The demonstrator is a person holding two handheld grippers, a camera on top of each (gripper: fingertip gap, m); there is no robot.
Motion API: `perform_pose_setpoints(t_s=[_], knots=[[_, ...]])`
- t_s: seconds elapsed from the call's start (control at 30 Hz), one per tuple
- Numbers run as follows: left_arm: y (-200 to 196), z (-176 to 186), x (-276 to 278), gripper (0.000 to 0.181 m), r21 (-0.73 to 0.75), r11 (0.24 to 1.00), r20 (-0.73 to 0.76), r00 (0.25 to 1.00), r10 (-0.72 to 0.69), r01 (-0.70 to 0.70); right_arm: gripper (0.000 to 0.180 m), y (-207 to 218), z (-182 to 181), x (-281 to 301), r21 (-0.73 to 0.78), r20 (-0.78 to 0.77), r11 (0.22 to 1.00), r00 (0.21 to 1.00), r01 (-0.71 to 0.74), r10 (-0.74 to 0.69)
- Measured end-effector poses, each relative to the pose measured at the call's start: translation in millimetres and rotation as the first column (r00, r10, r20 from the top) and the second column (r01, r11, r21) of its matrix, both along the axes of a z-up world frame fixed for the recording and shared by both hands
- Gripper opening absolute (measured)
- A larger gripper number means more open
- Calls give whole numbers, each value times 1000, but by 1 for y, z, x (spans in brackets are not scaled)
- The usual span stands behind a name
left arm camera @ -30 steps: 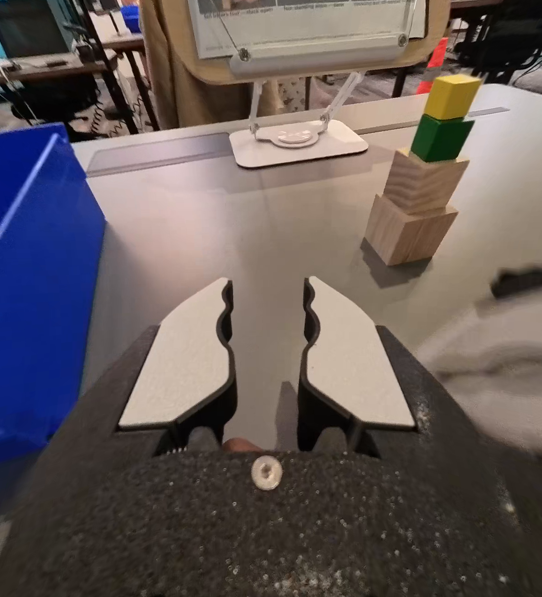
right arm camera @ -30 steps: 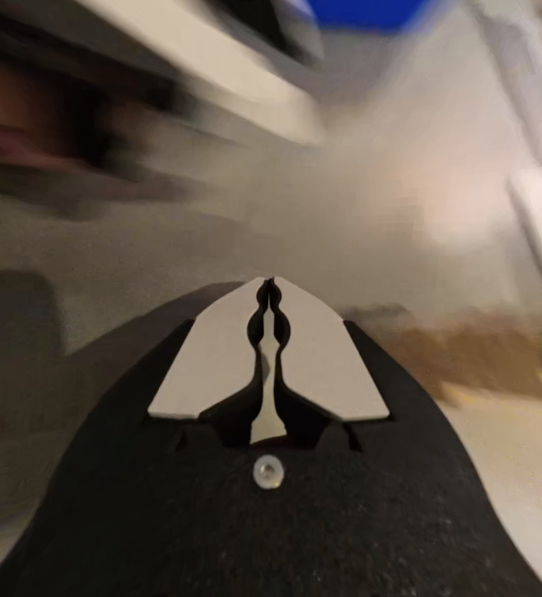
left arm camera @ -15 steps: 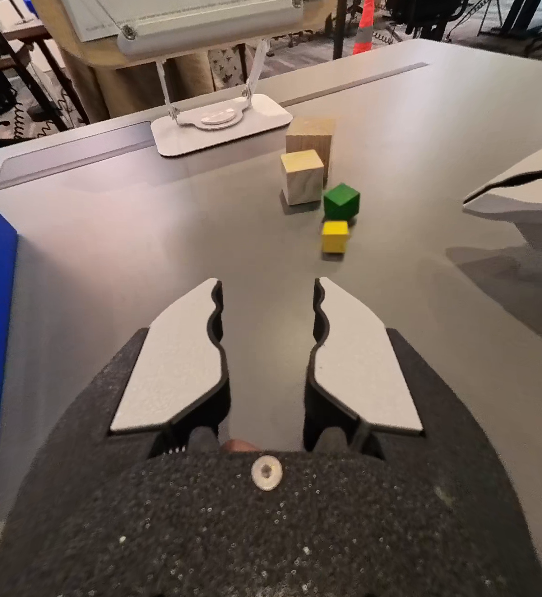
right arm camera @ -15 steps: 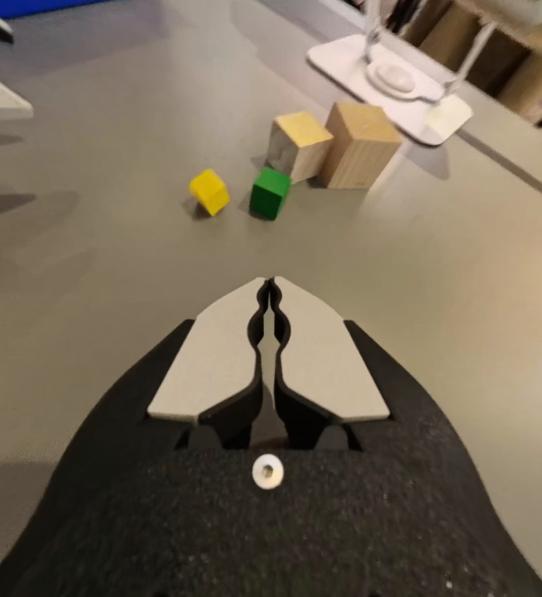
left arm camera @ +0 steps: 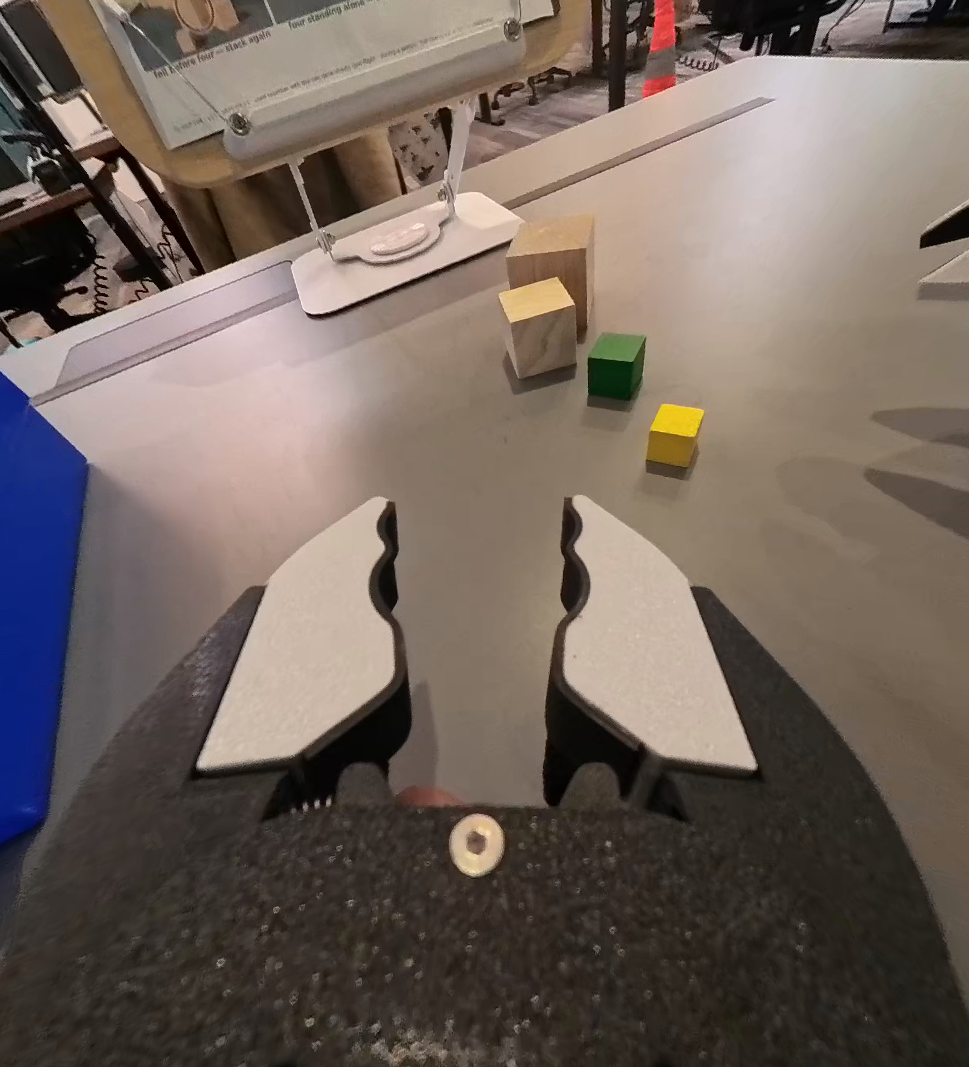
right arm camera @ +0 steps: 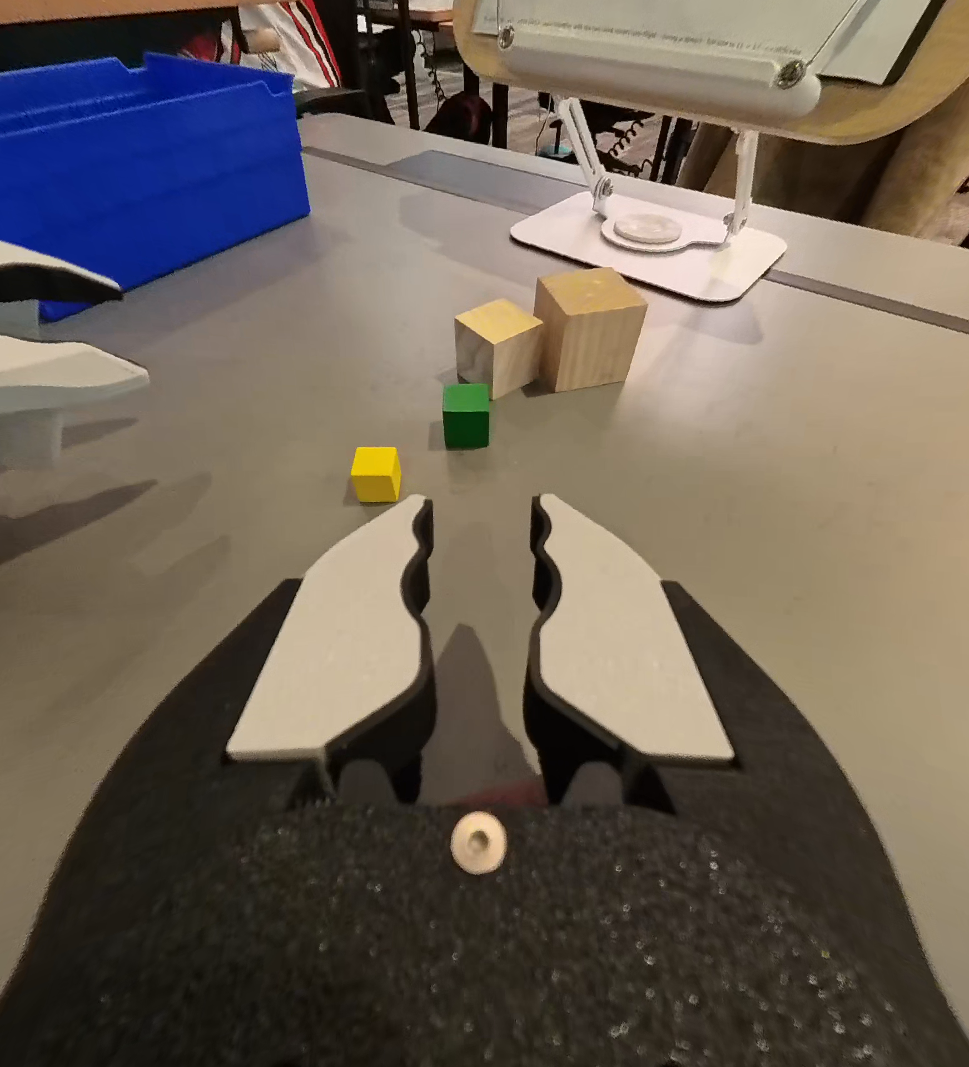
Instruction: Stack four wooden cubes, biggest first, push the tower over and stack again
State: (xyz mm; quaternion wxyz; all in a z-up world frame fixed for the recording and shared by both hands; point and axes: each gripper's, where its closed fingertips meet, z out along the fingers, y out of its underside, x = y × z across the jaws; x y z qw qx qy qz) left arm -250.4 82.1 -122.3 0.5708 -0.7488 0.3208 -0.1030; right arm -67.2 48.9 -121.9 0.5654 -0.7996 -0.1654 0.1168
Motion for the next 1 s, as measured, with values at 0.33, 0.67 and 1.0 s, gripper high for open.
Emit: perform_pose_setpoints(t_s=[0.33, 0.67, 1.0], knots=[[-3, 3, 1, 54, 65, 998, -36, 999, 13, -10, 30, 0, -2, -3, 3, 41, 1000, 999, -1, 0], [0, -1, 0, 54, 33, 999, -39, 999, 18, -17, 32, 18, 4, -2, -31, 98, 999, 995, -32, 35], [3, -10, 4, 54, -45, 999, -52, 999, -7, 5, 58, 184, 14, -8, -509, 424, 859, 854, -51, 302]])
